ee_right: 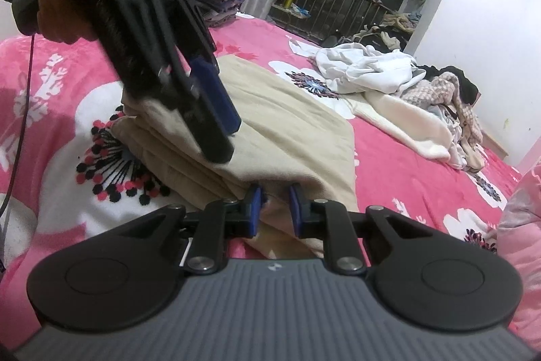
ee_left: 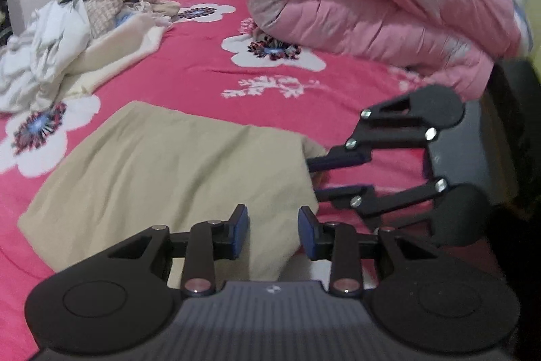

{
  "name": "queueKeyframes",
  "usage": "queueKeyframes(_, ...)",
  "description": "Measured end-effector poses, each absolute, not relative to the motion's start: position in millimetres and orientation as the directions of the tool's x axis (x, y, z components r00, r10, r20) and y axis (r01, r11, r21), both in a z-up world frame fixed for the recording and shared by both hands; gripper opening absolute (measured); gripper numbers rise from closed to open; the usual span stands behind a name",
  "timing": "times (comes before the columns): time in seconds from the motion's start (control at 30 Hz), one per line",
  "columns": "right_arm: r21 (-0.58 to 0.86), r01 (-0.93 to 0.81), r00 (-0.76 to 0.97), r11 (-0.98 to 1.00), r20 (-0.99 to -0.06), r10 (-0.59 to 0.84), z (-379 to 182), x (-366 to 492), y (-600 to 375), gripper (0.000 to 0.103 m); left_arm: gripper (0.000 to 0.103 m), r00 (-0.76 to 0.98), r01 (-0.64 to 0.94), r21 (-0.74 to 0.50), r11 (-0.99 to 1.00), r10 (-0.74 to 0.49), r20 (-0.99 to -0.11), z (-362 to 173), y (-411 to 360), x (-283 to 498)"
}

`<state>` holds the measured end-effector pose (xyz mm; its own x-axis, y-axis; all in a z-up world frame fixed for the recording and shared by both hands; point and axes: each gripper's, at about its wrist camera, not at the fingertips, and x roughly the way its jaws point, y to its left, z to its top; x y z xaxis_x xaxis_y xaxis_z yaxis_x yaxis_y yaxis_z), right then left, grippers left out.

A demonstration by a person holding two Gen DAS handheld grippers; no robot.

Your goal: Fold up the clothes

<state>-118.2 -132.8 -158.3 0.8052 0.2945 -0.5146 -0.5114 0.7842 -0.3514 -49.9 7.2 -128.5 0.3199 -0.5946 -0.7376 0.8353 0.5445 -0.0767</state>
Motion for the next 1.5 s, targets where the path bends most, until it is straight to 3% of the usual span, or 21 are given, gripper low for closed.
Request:
queueKeyframes(0.2, -0.35, -0.51, 0.806, 0.786, -0.514, 0.294, -158, -118, -133, 0.016, 0.022, 0.362, 0.835, -0.009, 0.55, -0.562, -0.744, -131, 1, -51)
queueKeyframes(0.3, -0.342, -0.509, 0.805, 0.79, -0.515, 0.296, -158, -117, -133, 0.016, 0.023, 0.377, 0.855, 0.058, 0.516, -0.54, -0.752, -132, -7, -59)
queueKeyframes(0.37, -0.338, -0.507, 0.805, 0.793, -0.514, 0.296, -158, -117, -133, 0.016, 0.033, 0.392, 0.862, 0.1, 0.498, -0.527, -0.754, -133, -12, -64)
queueKeyframes(0.4, -0.334, -0.507, 0.805, 0.795, -0.514, 0.297, -157, -116, -133, 0.016, 0.032, 0.403, 0.862, 0.121, 0.492, -0.52, -0.753, -134, -14, -66)
queueKeyframes(0.47, -0.325, -0.505, 0.804, 0.799, -0.514, 0.3, -156, -115, -134, 0.016, 0.019, 0.426, 0.86, 0.162, 0.484, -0.507, -0.749, -136, -18, -70)
queueKeyframes(0.6, -0.318, -0.499, 0.807, 0.806, -0.51, 0.299, -156, -114, -135, 0.016, 0.006, 0.515, 0.816, 0.235, 0.528, -0.478, -0.712, -132, -21, -74)
queueKeyframes(0.8, -0.28, -0.503, 0.799, 0.818, -0.512, 0.316, -153, -113, -140, 0.016, 0.005, 0.695, 0.713, 0.478, 0.513, -0.429, -0.577, -132, -30, -103)
queueKeyframes(0.9, -0.209, -0.51, 0.785, 0.835, -0.51, 0.352, -148, -111, -147, 0.016, 0.004, 0.795, 0.591, 0.724, 0.356, -0.407, -0.449, -156, -41, -131)
queueKeyframes(1.03, -0.09, -0.529, 0.759, 0.844, -0.496, 0.423, -139, -109, -158, 0.016, 0.004, 0.843, 0.418, 0.896, 0.147, -0.431, -0.322, -194, -42, -160)
queueKeyframes(1.2, 0.069, -0.585, 0.682, 0.808, -0.498, 0.536, -137, -100, -160, 0.016, 0.004, 0.84, 0.439, 0.879, 0.187, -0.432, -0.328, -190, -42, -160)
queueKeyframes(1.27, 0.086, -0.571, 0.679, 0.817, -0.511, 0.528, -141, -90, -157, 0.011, 0.004, 0.832, 0.456, 0.87, 0.188, -0.436, -0.342, -191, -42, -161)
queueKeyframes(1.33, 0.064, -0.54, 0.702, 0.839, -0.516, 0.491, -145, -80, -154, 0.0, 0.004, 0.825, 0.472, 0.861, 0.188, -0.439, -0.356, -193, -42, -162)
queueKeyframes(1.5, 0.074, -0.482, 0.728, 0.873, -0.521, 0.446, -154, -71, -152, 0.0, 0.005, 0.819, 0.508, 0.837, 0.204, -0.414, -0.397, -196, -36, -163)
